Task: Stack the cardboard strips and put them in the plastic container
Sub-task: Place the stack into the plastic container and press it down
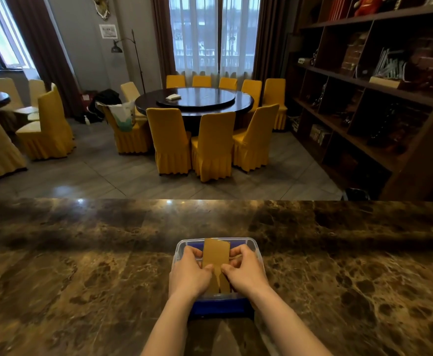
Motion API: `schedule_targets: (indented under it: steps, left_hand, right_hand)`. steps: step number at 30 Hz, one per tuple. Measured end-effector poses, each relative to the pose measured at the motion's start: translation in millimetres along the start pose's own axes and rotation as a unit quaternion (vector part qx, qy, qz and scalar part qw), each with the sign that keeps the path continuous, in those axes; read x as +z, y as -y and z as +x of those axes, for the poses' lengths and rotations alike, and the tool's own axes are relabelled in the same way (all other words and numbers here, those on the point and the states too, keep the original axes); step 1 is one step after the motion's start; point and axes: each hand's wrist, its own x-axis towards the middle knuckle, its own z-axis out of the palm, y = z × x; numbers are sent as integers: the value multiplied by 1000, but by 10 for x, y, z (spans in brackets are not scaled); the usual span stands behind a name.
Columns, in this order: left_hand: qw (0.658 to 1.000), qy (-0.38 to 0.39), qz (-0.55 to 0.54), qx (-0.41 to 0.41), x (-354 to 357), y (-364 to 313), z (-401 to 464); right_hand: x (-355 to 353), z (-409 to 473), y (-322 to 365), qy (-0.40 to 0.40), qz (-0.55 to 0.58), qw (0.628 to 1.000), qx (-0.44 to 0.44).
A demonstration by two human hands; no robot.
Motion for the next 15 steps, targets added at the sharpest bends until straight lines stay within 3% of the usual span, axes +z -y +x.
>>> schedule_targets:
  steps: [10,15]
  left_hand:
    - [997,56,52,-27,-22,-3,-12]
    - [993,43,107,-11,49,-9,-10]
  right_hand:
    - [39,-18,11,26,-45,998,45]
    - [87,-13,4,5,-86,995,46]
